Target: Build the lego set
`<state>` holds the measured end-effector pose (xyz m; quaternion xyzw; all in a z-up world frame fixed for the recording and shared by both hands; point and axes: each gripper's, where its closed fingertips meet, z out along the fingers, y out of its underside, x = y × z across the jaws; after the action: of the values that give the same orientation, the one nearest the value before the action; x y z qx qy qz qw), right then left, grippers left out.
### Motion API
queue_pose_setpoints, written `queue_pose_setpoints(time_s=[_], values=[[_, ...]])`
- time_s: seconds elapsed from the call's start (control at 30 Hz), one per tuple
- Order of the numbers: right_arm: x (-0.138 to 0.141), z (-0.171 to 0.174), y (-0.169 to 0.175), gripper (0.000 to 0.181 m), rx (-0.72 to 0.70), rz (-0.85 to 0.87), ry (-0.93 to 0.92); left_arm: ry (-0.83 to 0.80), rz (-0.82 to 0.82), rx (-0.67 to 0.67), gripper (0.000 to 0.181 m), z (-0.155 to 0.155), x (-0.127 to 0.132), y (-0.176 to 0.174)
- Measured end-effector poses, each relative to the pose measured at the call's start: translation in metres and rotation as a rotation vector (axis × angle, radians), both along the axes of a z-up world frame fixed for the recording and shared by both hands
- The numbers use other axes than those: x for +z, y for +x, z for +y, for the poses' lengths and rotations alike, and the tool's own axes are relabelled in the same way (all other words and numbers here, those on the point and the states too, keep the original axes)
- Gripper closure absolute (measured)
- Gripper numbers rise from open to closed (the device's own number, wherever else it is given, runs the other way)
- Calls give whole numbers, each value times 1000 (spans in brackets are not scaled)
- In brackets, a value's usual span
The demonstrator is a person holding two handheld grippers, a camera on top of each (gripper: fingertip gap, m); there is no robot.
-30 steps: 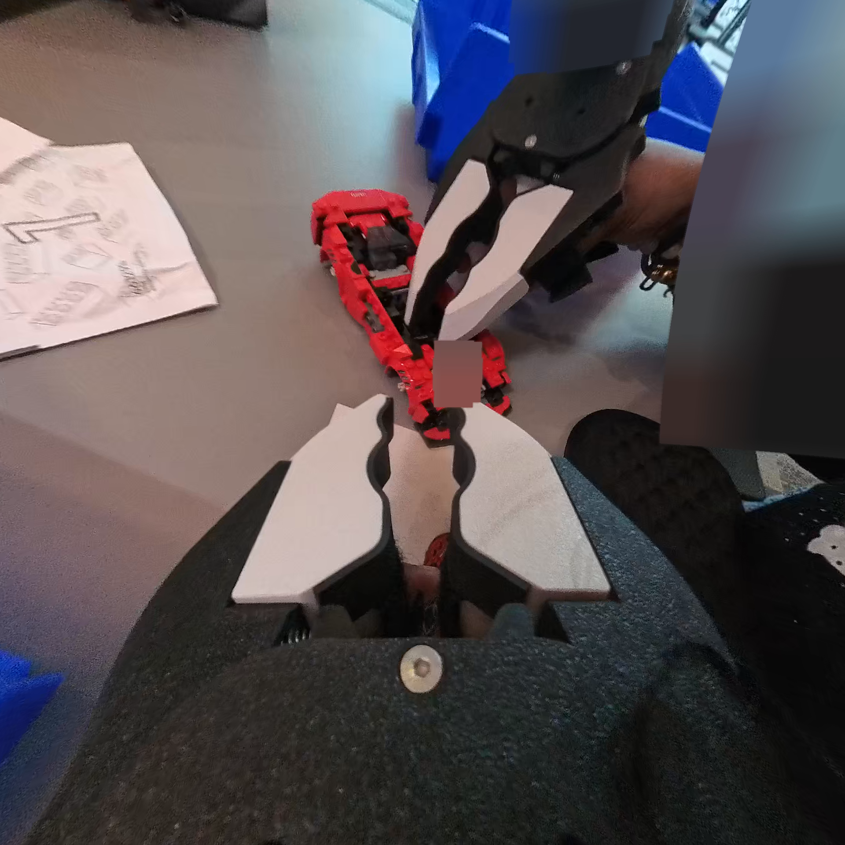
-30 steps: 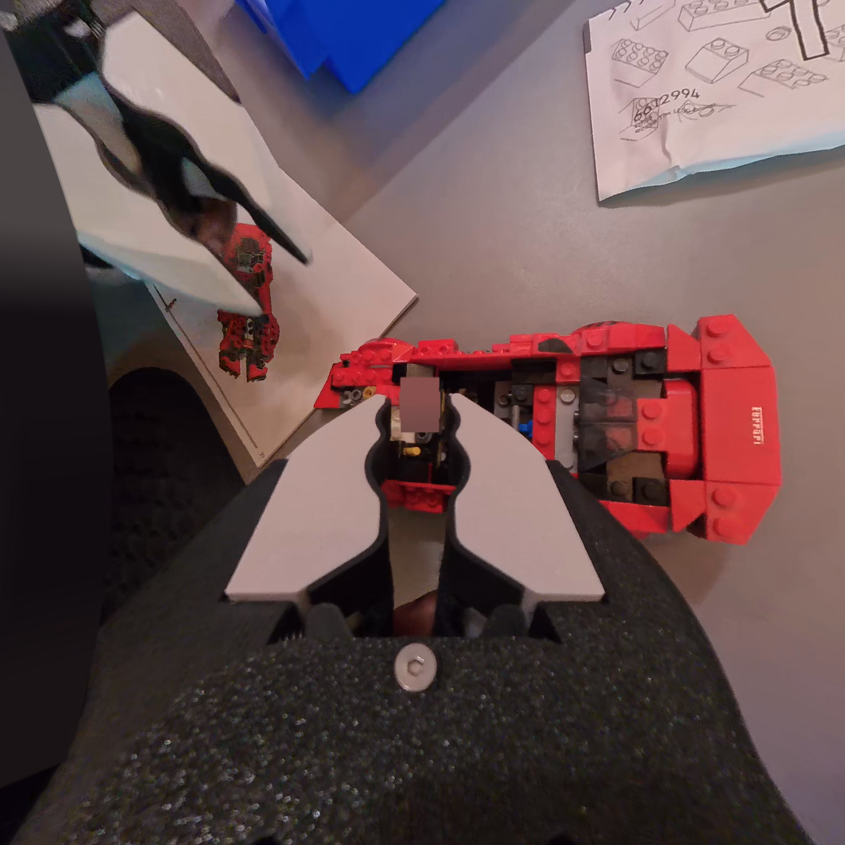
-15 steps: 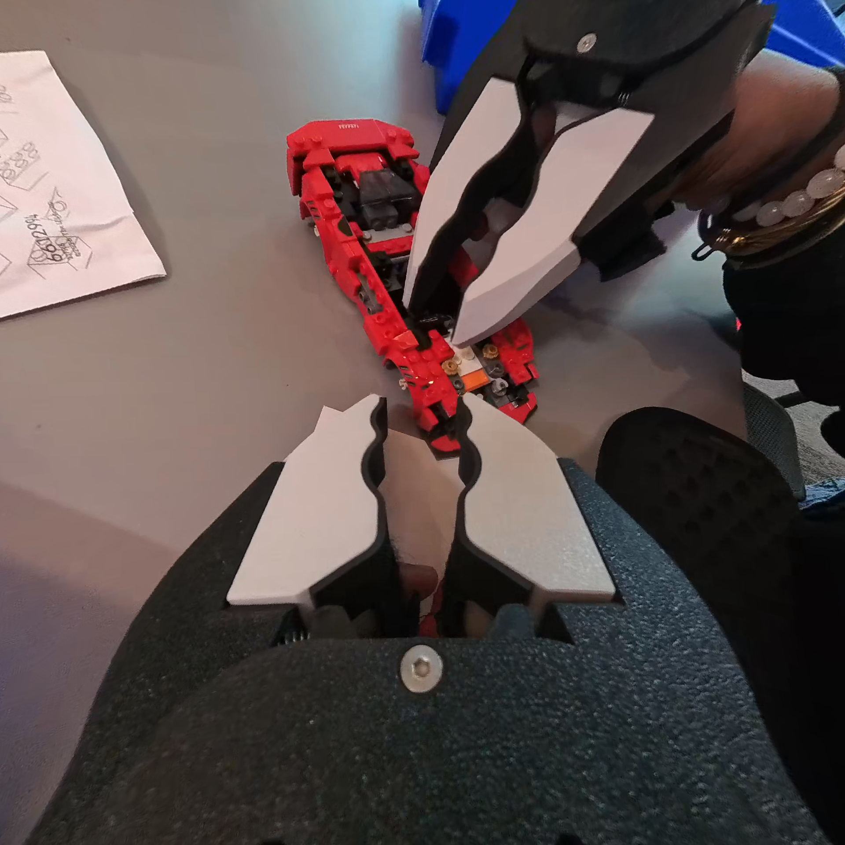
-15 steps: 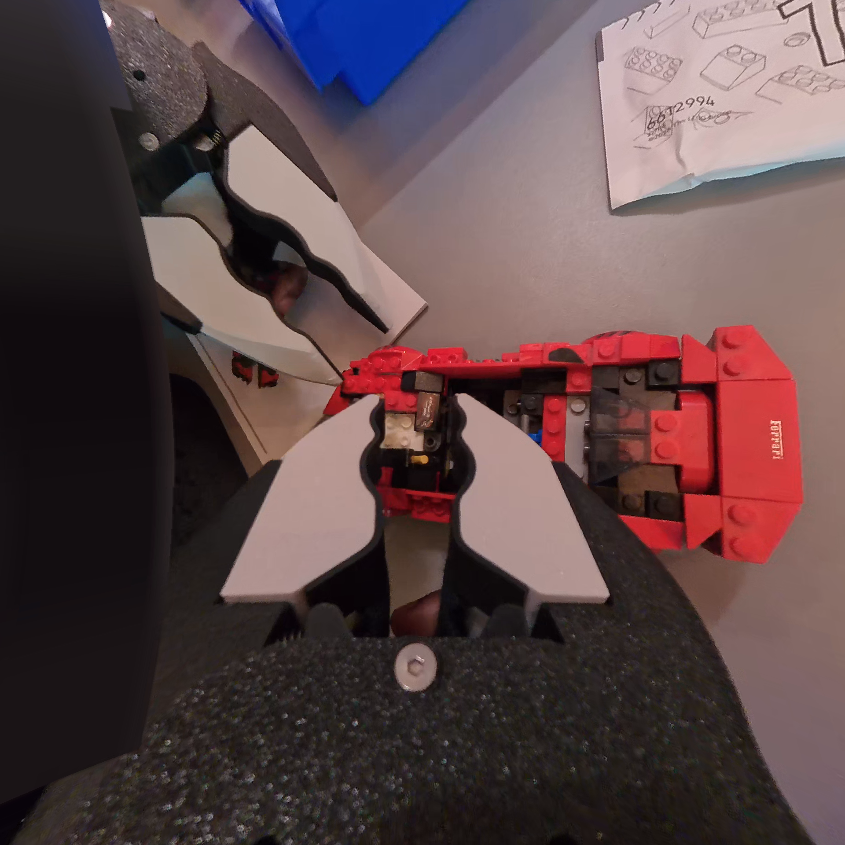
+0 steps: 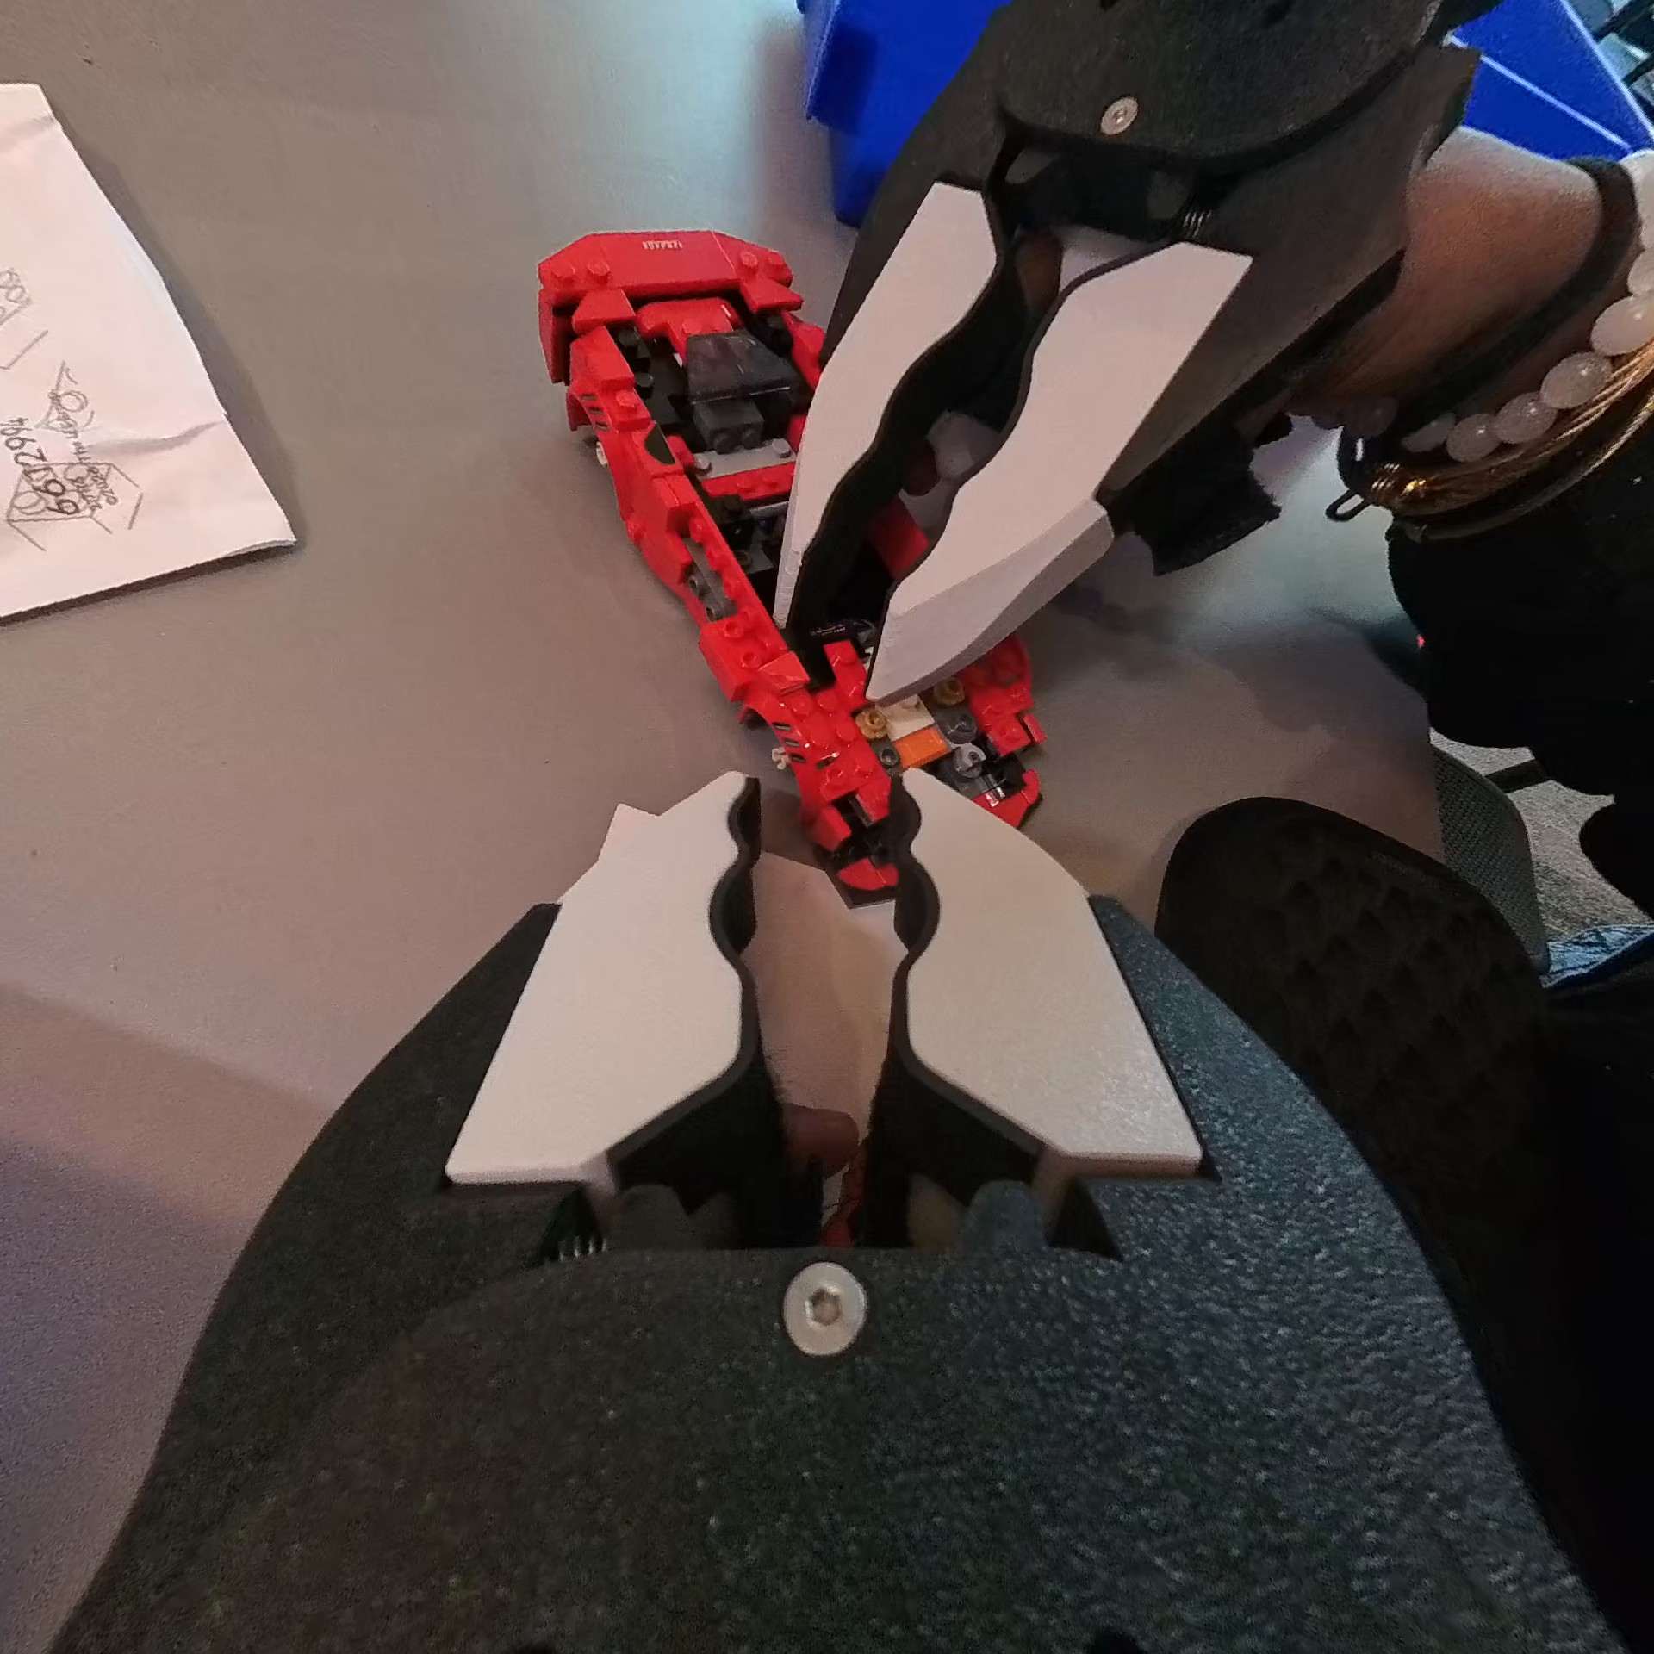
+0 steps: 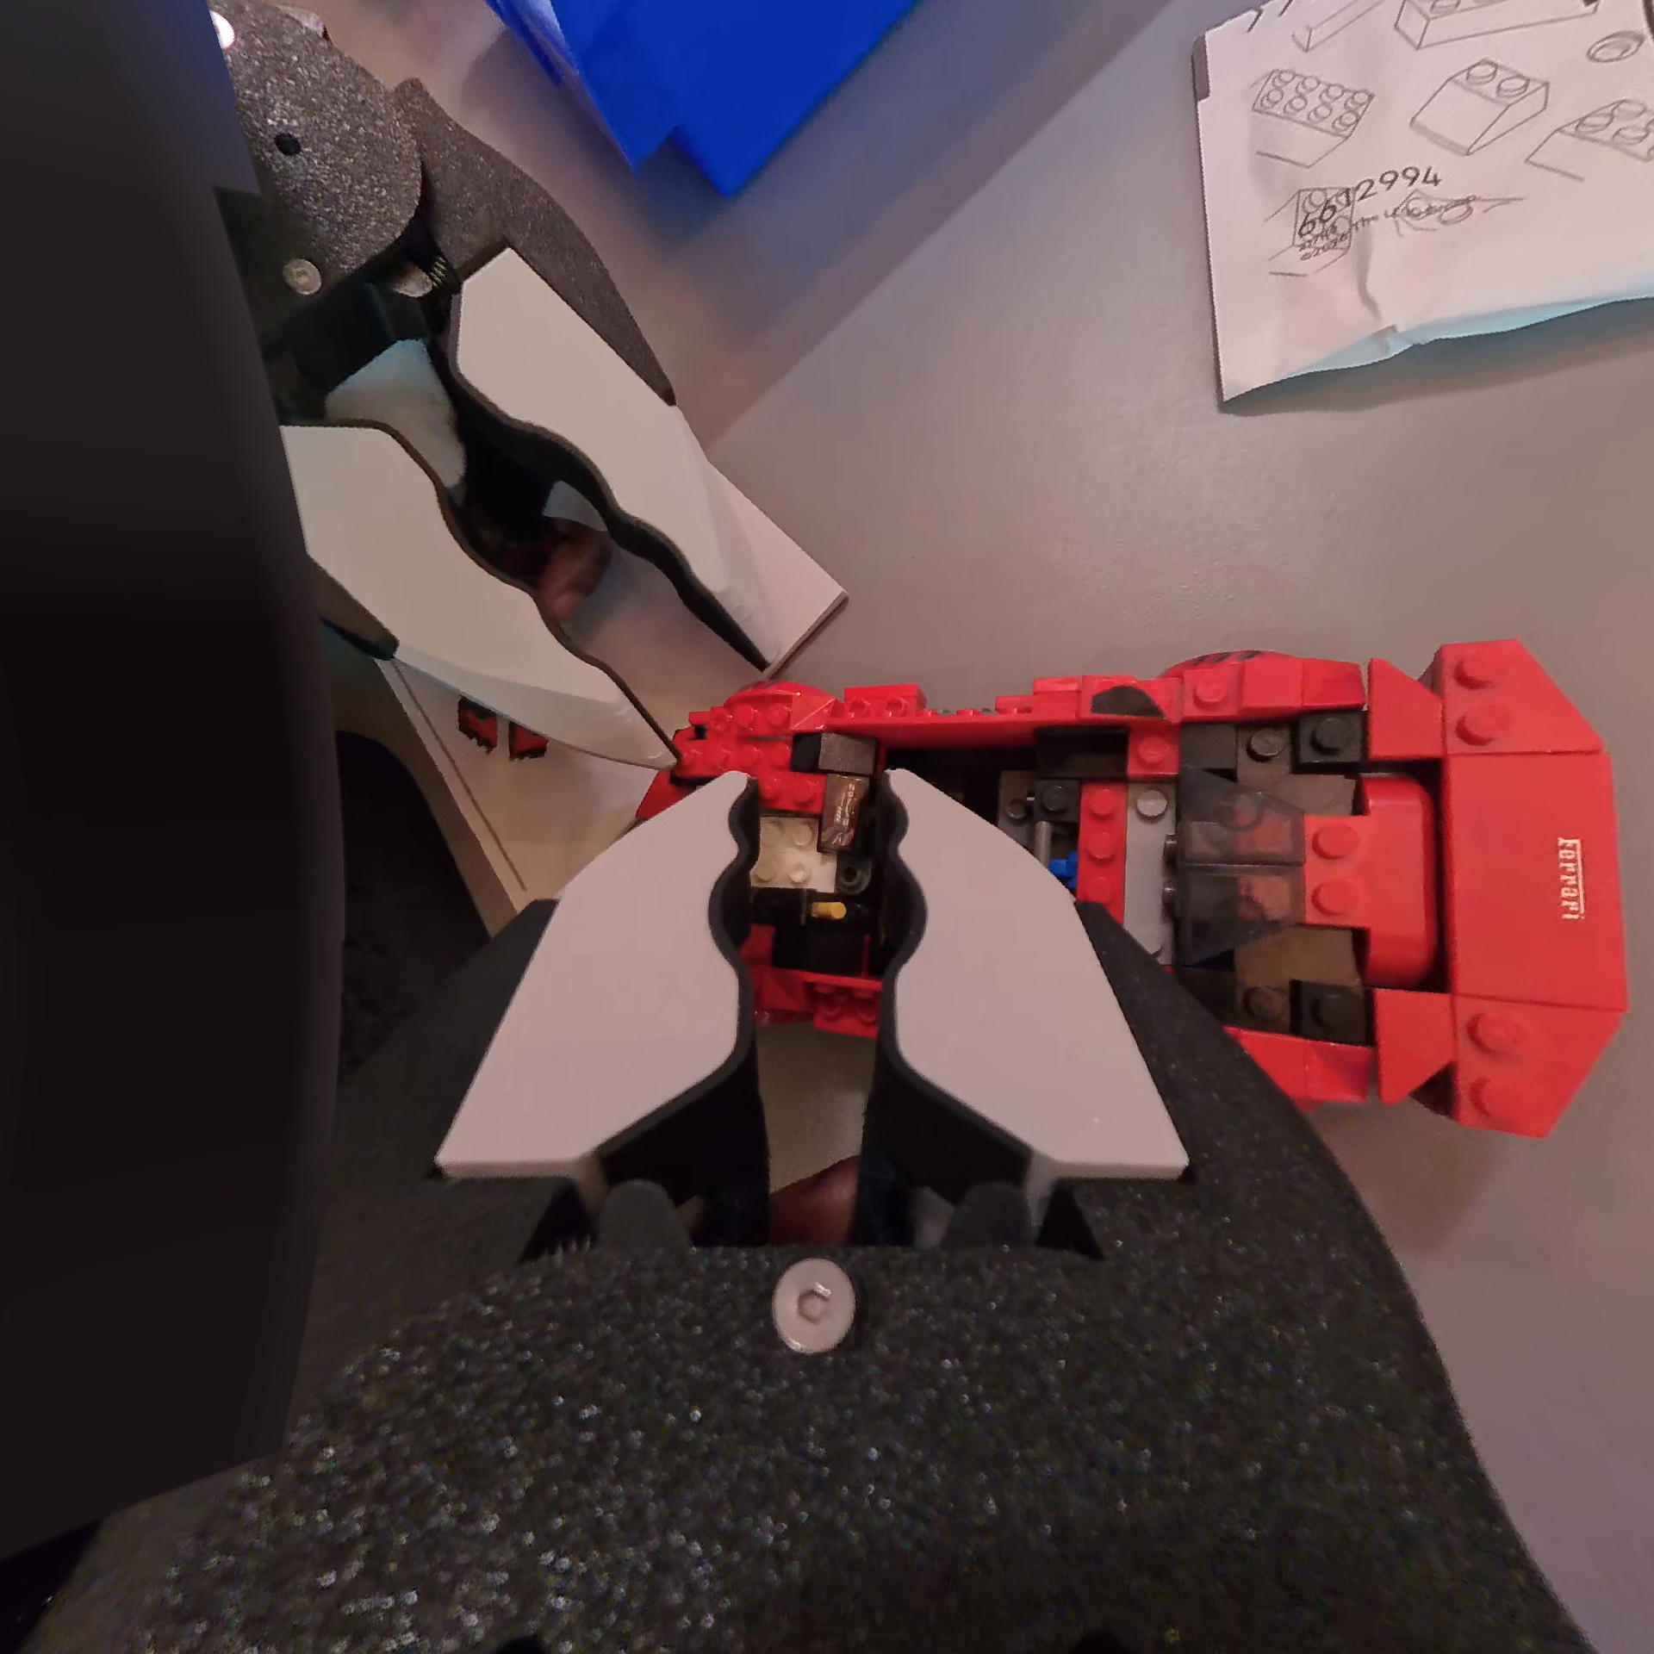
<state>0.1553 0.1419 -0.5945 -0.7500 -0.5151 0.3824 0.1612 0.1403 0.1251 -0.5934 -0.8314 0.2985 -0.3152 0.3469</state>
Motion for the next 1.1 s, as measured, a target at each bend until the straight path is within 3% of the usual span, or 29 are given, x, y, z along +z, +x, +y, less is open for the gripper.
queue_pose_setpoints(time_s=[0.23,0.5,0.8,0.9,1.1], values=[[-2,0,1,157,4,-38,-59,-7,0,-27,155,-4,1,-2],[-3,0,1,157,23,-107,-101,95,-69,94,160,4,43,-43],[-3,1,1,156,53,-167,-59,141,-61,99,160,-10,53,-50],[2,0,5,144,47,-147,-77,148,-52,100,160,-15,54,-53],[8,6,6,167,12,-109,-37,154,-53,113,160,-22,54,-58]])
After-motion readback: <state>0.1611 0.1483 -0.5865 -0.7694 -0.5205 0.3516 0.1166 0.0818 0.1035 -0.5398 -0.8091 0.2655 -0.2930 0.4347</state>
